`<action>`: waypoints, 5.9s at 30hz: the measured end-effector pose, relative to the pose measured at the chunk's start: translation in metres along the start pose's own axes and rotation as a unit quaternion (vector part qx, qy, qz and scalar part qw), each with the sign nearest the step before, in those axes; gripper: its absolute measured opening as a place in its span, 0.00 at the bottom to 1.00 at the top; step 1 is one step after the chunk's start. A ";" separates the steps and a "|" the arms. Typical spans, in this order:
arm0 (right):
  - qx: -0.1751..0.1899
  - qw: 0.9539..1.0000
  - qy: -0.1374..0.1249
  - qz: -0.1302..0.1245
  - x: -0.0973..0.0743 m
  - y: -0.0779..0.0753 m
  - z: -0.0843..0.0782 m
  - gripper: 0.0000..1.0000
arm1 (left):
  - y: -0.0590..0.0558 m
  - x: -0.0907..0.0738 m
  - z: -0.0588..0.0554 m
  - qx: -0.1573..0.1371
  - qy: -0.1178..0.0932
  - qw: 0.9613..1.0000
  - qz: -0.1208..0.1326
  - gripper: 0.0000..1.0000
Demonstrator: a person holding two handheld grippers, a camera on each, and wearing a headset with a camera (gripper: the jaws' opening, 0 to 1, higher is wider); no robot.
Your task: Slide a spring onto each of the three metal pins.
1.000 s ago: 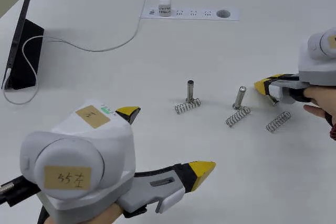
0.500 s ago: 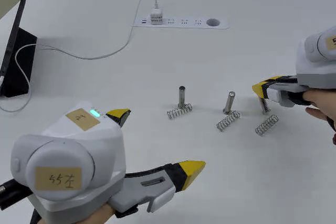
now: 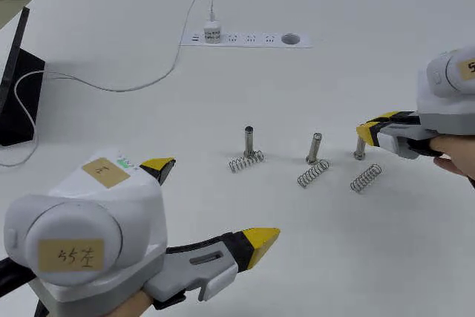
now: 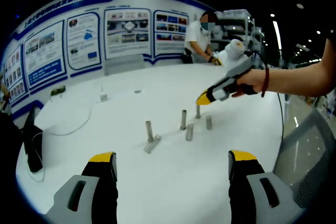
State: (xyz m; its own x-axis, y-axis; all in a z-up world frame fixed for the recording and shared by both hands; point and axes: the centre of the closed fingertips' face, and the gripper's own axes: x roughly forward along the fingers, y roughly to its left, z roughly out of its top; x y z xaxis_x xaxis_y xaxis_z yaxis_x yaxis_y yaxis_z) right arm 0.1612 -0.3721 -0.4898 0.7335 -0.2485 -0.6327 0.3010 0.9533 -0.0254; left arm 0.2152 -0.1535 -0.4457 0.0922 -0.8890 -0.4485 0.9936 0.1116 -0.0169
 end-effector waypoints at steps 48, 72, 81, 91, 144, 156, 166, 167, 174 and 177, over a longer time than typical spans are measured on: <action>0.034 0.993 -0.097 0.059 -0.028 0.014 0.023 0.38 | 0.029 0.045 -0.006 0.041 0.014 0.999 -0.029 0.65; 0.057 0.979 -0.137 0.141 -0.043 0.050 0.015 0.51 | 0.043 0.095 -0.030 0.077 0.058 0.993 -0.064 0.40; 0.062 0.976 -0.134 0.160 -0.042 0.064 0.006 0.57 | 0.049 0.109 -0.039 0.076 0.068 0.992 -0.075 0.31; 0.061 0.976 -0.123 0.167 -0.042 0.069 -0.003 0.63 | 0.047 0.117 -0.042 0.077 0.067 0.990 -0.094 0.22; 0.164 0.940 -0.165 0.251 -0.061 0.121 0.037 0.47 | -0.010 0.043 0.011 0.056 -0.045 0.991 -0.109 0.10; 0.223 0.911 -0.170 0.302 -0.063 0.144 0.051 0.34 | -0.015 0.030 0.027 0.030 -0.091 0.989 -0.108 0.10; 0.259 0.888 -0.173 0.338 -0.068 0.154 0.061 0.24 | -0.021 0.021 0.041 0.009 -0.129 0.985 -0.115 0.10; 0.261 0.887 -0.172 0.340 -0.068 0.154 0.062 0.22 | -0.022 0.020 0.042 0.009 -0.131 0.985 -0.115 0.10; 0.267 0.880 -0.170 0.355 -0.070 0.162 0.063 0.14 | -0.028 0.016 0.045 0.005 -0.137 0.983 -0.121 0.10; 0.268 0.878 -0.170 0.358 -0.070 0.163 0.064 0.14 | -0.028 0.015 0.045 0.005 -0.138 0.983 -0.120 0.10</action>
State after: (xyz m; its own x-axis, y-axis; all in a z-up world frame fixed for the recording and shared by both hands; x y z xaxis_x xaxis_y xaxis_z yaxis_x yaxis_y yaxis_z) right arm 0.1975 -0.2106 -0.4001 0.9638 0.2576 -0.0682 -0.1343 0.6906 0.7106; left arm 0.1916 -0.1900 -0.4112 -0.1316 -0.9761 -0.1732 0.9894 -0.1185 -0.0840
